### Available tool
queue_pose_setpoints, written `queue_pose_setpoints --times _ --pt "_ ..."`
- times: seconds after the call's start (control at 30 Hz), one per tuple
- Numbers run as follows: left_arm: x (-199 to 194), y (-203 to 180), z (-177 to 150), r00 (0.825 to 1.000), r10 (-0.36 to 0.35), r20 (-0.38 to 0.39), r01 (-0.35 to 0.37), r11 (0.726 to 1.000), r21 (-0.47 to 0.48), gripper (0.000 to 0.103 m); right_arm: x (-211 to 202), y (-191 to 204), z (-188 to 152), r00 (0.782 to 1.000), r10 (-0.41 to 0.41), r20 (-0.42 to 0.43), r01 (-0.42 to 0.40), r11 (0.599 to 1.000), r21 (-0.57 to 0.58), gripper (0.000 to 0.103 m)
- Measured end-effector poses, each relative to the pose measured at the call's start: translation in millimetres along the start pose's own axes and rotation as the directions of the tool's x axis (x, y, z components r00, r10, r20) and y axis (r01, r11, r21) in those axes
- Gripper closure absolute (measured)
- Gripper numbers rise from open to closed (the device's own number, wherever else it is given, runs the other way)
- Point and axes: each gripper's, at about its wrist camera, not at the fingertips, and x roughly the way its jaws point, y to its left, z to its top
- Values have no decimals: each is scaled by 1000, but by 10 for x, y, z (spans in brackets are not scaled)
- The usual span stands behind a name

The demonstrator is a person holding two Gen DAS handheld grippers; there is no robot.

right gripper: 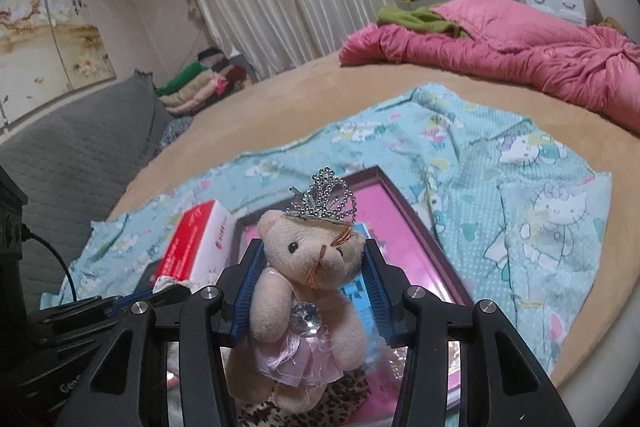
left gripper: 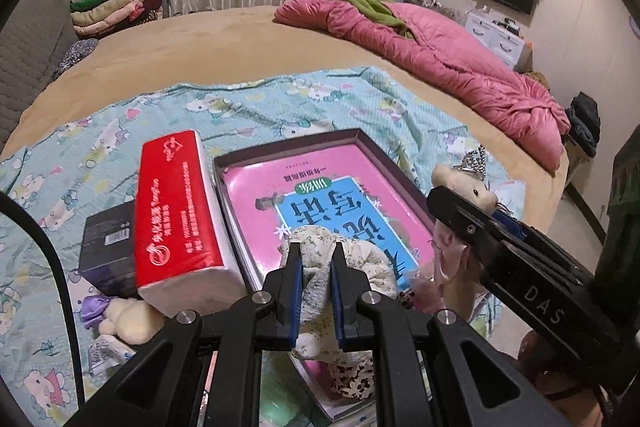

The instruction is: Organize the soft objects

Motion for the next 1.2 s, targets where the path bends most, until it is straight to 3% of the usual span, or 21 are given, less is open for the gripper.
queue_pose_setpoints --times 0.6,1.2 --pt "378 -17 -194 996 -9 -86 10 1000 10 90 321 1 -159 993 -10 -116 7 1000 -30 53" --pt "499 -25 -231 994 -13 -110 15 1000 18 90 708 -67 -270 972 -140 -189 117 985 -128 53"
